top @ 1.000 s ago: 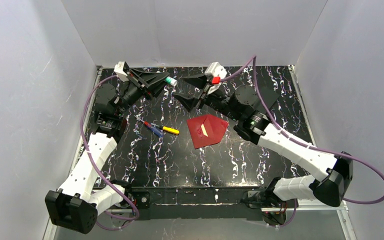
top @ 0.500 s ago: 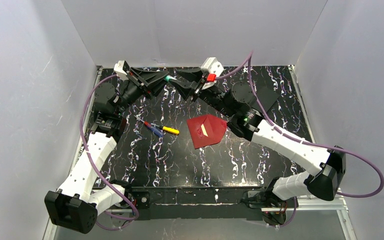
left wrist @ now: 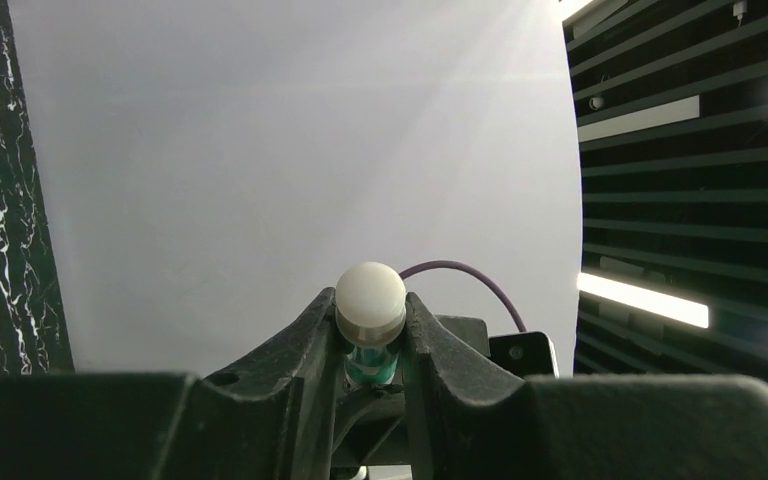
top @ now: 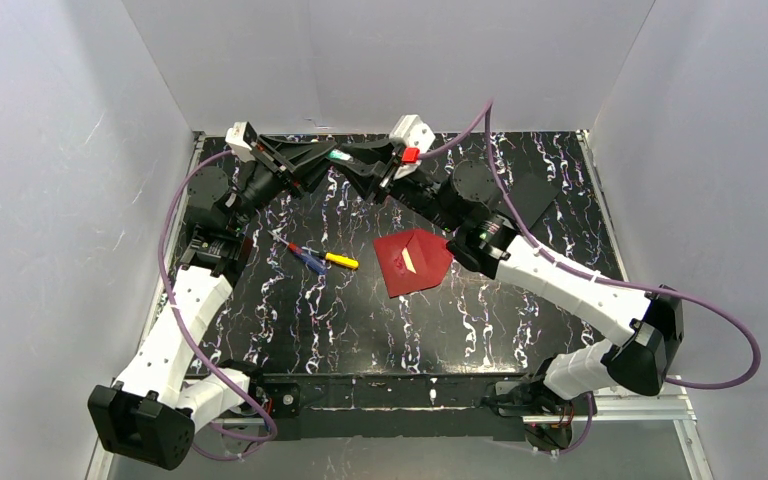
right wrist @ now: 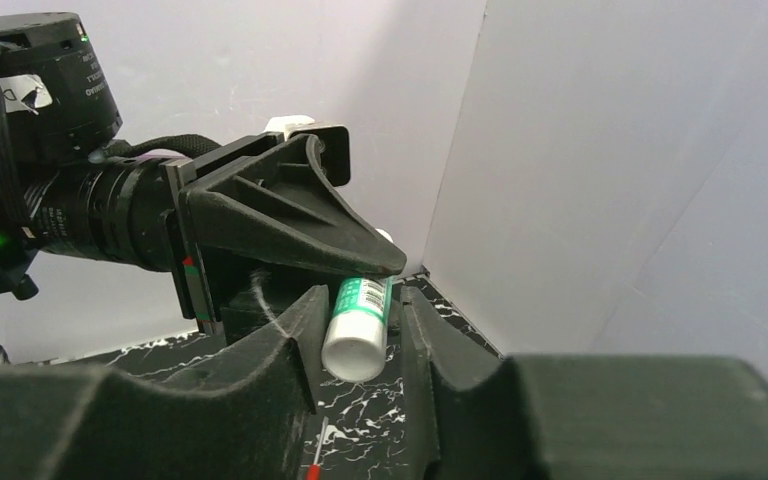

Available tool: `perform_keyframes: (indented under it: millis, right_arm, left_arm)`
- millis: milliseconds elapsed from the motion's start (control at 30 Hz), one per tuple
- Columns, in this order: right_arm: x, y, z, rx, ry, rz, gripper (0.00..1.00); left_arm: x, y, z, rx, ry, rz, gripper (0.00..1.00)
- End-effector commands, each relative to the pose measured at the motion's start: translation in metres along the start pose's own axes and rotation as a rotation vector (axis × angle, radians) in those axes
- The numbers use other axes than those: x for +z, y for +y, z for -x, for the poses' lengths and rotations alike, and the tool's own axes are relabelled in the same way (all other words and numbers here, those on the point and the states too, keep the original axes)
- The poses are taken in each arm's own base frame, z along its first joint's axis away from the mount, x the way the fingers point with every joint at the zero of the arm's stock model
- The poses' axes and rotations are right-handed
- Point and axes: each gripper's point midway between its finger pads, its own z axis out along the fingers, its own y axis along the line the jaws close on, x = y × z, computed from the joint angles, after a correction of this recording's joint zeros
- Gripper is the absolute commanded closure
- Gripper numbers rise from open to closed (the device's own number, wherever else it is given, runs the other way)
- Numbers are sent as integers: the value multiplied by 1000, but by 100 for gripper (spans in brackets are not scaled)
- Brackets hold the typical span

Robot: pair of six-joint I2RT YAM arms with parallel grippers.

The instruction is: Place the letter into the envelope and seal it

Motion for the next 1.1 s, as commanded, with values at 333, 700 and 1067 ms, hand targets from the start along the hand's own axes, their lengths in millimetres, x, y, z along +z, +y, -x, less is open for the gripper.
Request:
perform_keyframes:
  millis: [333,700,1067]
  right_arm:
    - [8,-3,34,-33,-89,-4,67]
    - [5,-2,55,-37,-135,4,95]
    - [-26,13,61,38,-18,73,98]
  left_arm:
    - [-11,-40,-10,34,5,-105,100]
    - [-13,-38,-12,50,5,-104,65]
    - [-9,-35,-14,110,35,-86,24]
